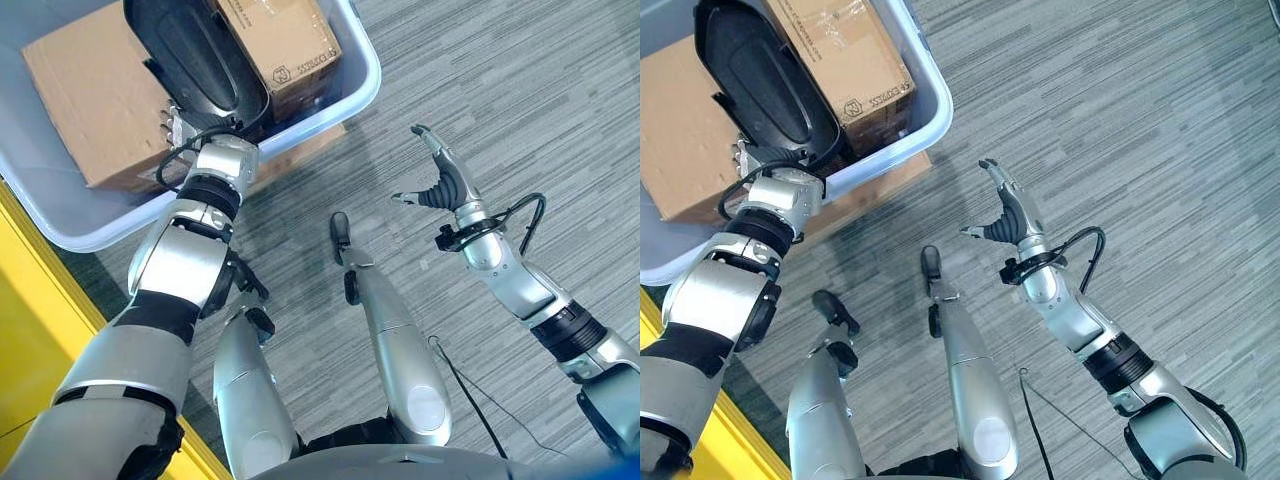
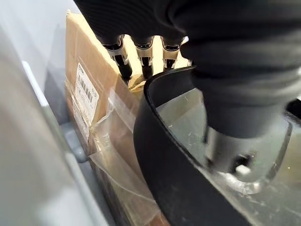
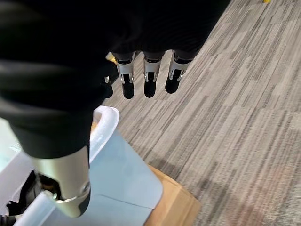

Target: Move parts from the plastic box to the shelf.

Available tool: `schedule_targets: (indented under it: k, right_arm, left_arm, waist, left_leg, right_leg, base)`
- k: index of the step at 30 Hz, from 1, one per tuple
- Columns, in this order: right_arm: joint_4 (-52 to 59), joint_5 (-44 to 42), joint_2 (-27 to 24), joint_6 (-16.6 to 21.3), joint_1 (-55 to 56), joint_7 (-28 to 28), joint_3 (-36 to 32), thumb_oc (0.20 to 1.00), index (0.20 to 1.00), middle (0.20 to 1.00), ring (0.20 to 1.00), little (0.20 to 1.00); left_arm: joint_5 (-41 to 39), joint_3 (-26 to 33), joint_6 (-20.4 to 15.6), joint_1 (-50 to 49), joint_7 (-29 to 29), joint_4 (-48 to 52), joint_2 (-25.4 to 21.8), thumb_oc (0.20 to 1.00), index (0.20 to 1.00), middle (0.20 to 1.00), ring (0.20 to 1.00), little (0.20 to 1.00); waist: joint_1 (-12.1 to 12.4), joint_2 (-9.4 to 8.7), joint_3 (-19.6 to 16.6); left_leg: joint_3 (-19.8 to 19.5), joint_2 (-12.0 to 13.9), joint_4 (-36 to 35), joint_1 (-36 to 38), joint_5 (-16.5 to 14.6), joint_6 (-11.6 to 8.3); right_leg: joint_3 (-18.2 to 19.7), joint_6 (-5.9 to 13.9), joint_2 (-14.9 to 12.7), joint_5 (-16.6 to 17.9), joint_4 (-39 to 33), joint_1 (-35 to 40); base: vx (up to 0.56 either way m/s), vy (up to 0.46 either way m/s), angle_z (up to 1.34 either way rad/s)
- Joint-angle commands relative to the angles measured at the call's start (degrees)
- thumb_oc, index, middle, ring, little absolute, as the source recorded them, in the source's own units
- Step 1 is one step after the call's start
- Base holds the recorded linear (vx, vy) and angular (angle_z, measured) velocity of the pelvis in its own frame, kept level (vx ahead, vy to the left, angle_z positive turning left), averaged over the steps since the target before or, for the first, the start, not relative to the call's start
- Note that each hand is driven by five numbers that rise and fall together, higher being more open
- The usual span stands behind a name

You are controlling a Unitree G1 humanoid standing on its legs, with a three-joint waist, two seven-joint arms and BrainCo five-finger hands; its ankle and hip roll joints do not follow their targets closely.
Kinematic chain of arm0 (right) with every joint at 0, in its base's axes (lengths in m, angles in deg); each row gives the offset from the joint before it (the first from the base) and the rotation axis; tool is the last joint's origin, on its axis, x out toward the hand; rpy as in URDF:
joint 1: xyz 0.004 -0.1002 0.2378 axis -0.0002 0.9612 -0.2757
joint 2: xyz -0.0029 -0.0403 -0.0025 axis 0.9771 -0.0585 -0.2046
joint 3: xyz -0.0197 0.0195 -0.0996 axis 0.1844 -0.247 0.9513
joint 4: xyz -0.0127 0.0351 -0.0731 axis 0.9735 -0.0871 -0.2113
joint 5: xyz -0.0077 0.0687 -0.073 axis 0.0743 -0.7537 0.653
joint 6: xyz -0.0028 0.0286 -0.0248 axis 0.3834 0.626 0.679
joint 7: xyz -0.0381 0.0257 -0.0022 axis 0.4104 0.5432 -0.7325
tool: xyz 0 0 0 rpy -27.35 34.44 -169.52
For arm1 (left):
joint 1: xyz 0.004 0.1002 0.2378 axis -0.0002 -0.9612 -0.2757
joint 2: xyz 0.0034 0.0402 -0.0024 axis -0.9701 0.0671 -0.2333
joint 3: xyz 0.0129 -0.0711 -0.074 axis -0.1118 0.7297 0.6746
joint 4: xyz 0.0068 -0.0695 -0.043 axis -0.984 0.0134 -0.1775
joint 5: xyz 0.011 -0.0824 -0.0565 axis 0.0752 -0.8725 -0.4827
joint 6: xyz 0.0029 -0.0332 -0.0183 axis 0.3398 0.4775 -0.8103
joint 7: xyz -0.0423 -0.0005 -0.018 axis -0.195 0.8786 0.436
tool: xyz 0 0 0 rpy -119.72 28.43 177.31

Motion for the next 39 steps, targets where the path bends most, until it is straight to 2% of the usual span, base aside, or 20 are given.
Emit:
schedule_targets:
  k: [1,3,11,24,25,27,28,29,30,31,33,34,39]
  right_arm:
    - [2.85,-1.21,1.08,0.91,0.62,2.07,-1.28,1.0,1.0,1.0,1.0,1.0]
    - [2.6,-1.85,1.38,1.51,0.08,2.62,-1.04,1.0,1.0,1.0,1.0,1.0]
    - [1.9,-3.06,1.82,0.6,-0.42,4.3,-0.09,1.0,1.0,1.0,1.0,1.0]
    - [0.73,-3.2,2.42,2.1,-0.31,5.22,0.87,1.0,1.0,1.0,1.0,1.0]
    - [0.63,-2.67,2.54,2.45,-0.39,5.01,1.18,1.0,1.0,1.0,1.0,1.0]
    - [0.54,-2.3,2.71,2.68,-0.24,5.01,1.38,1.0,1.0,1.0,1.0,1.0]
    - [0.58,-1.82,2.76,3.11,0.01,4.99,1.6,1.0,1.0,1.0,1.0,1.0]
    - [0.61,-1.77,2.74,3.14,0.06,4.95,1.64,1.0,1.0,1.0,1.0,1.0]
    - [1.25,-1.1,2.43,3.72,0.87,4.58,1.69,1.0,1.0,1.0,1.0,1.0]
    - [1.86,-0.3,2.13,4.41,2.05,4.41,1.57,1.0,1.0,1.0,1.0,1.0]
    - [2.48,0.39,1.81,4.86,3.18,4.49,1.45,1.0,1.0,1.0,1.0,1.0]
    - [2.95,1.04,1.66,5.32,3.98,4.49,1.32,1.0,1.0,1.0,1.0,1.0]
    - [3.96,2.4,0.64,7.42,6.86,4.17,0.98,1.0,1.0,1.0,1.0,1.0]
  left_arm:
    - [-4.63,2.25,-4.16,-9.0,6.93,-6.77,-1.56,0.2,0.2,0.2,0.2,0.2]
    - [-4.97,2.59,-5.62,-8.43,6.81,-7.41,-1.75,0.2,0.2,0.2,0.2,0.2]
    - [-5.64,3.01,-5.63,-8.34,4.86,-8.04,-2.71,0.2,0.2,0.2,0.2,0.2]
    - [-4.65,3.28,-7.78,-8.22,3.99,-6.91,-2.74,0.2,0.2,0.2,0.2,0.2]
    - [-4.61,3.1,-9.99,-8.07,4.4,-6.25,-2.56,0.2,0.2,0.2,0.2,0.2]
    - [-3.15,3.03,-11.65,-8.0,4.23,-5.75,-2.59,0.2,0.2,0.2,0.2,0.2]
    - [-0.54,2.76,-15.3,-7.89,2.73,-4.46,-2.75,0.2,0.2,0.2,0.2,0.2]
    - [-0.05,2.73,-15.79,-7.89,2.54,-4.22,-2.82,0.2,0.2,0.2,0.2,0.2]
    - [4.4,2.55,-20.66,-8.0,-0.41,-1.12,-3.34,0.2,0.2,0.2,0.2,0.2]
    - [6.6,2.82,-23.06,-8.88,-2.59,2.18,-3.57,0.2,0.2,0.2,0.2,0.2]
    - [8.6,2.95,-23.1,-9.92,-4.2,5.9,-3.71,0.2,0.2,0.2,0.2,0.2]
    - [10.78,3.19,-24.61,-10.99,-5.47,8.73,-3.87,0.2,0.2,0.2,0.2,0.2]
    - [16.17,4.55,-27.41,-14.51,-9.33,18.48,-5.03,0.2,0.2,0.2,0.2,0.2]
  waist:
    - [-1.52,-3.6,-0.94]
    - [-1.37,-3.85,-0.94]
    - [-0.77,-4.37,-0.94]
    - [-0.35,-4.38,-0.94]
    - [-0.3,-3.98,-0.94]
    - [-0.32,-3.81,-0.94]
    - [-0.26,-3.54,-0.94]
    - [-0.24,-3.52,-0.94]
    - [-0.09,-3.02,-0.94]
    - [0.22,-2.55,-0.94]
    - [0.57,-2.01,-0.94]
    - [0.86,-1.58,-0.94]
    - [1.7,0.25,-0.94]
  left_leg:
    - [-2.72,0.98,11.88,-3.27,-5.02,-3.5]
    - [-2.96,1.03,12.15,-4.13,-5.09,-3.47]
    - [-3.99,1.03,13.79,-6.36,-5.63,-3.24]
    - [-4.43,1.04,14.28,-7.06,-5.87,-3.01]
    - [-4.14,1.07,13.73,-6.28,-5.6,-3.05]
    - [-3.74,1.06,12.94,-5.09,-5.32,-3.12]
    - [-3.24,1.16,11.93,-3.65,-4.95,-3.23]
    - [-3.16,1.17,11.75,-3.36,-4.89,-3.26]
    - [-2.5,1.23,10.29,-1.11,-4.44,-3.37]
    - [-2.11,1.02,8.99,0.73,-4.05,-3.39]
    - [-1.92,0.81,7.86,2.47,-3.79,-3.38]
    - [-1.72,0.79,7.01,4.08,-3.62,-3.42]
    - [-0.75,0.63,4.31,11.14,-3.47,-3.14]
  right_leg:
    - [0.03,0.25,-0.92,-7.05,9.04,0.79]
    - [-0.16,0.24,-0.92,-6.88,8.96,0.24]
    - [-0.66,0.2,-0.92,-6.72,9.46,-1.06]
    - [-0.89,0.08,-1.04,-6.86,10.07,-1.58]
    - [-0.93,0.01,-1.0,-7.1,10.2,-1.07]
    - [-0.88,0.02,-1.07,-7.34,10.05,-0.18]
    - [-0.95,-0.01,-1.17,-7.62,9.91,0.86]
    - [-0.95,-0.02,-1.18,-7.68,9.88,1.07]
    - [-0.95,-0.16,-1.22,-8.23,9.82,2.66]
    - [-0.88,-0.25,-1.27,-8.65,9.77,3.88]
    - [-0.86,-0.29,-1.4,-9.01,9.64,5.15]
    - [-0.88,-0.32,-1.57,-9.25,9.46,6.3]
    - [-1.19,-0.36,-2.45,-10.39,9.25,11.67]
  base:
    - [-0.01,-0.053,0.32]
    - [-0.02,-0.081,0.08]
    - [-0.01,-0.052,-0.01]
    - [-0.01,-0.006,0.03]
    - [-0.04,0.041,0.01]
    - [-0.05,0.049,0.02]
    - [-0.04,0.04,0.03]
    - [-0.06,0.073,0.01]
    - [-0.05,0.085,0.0]
    - [-0.05,0.088,0.0]
    - [-0.03,0.057,0.04]
    - [-0.03,0.057,0.04]
    - [-0.02,0.053,0.08]
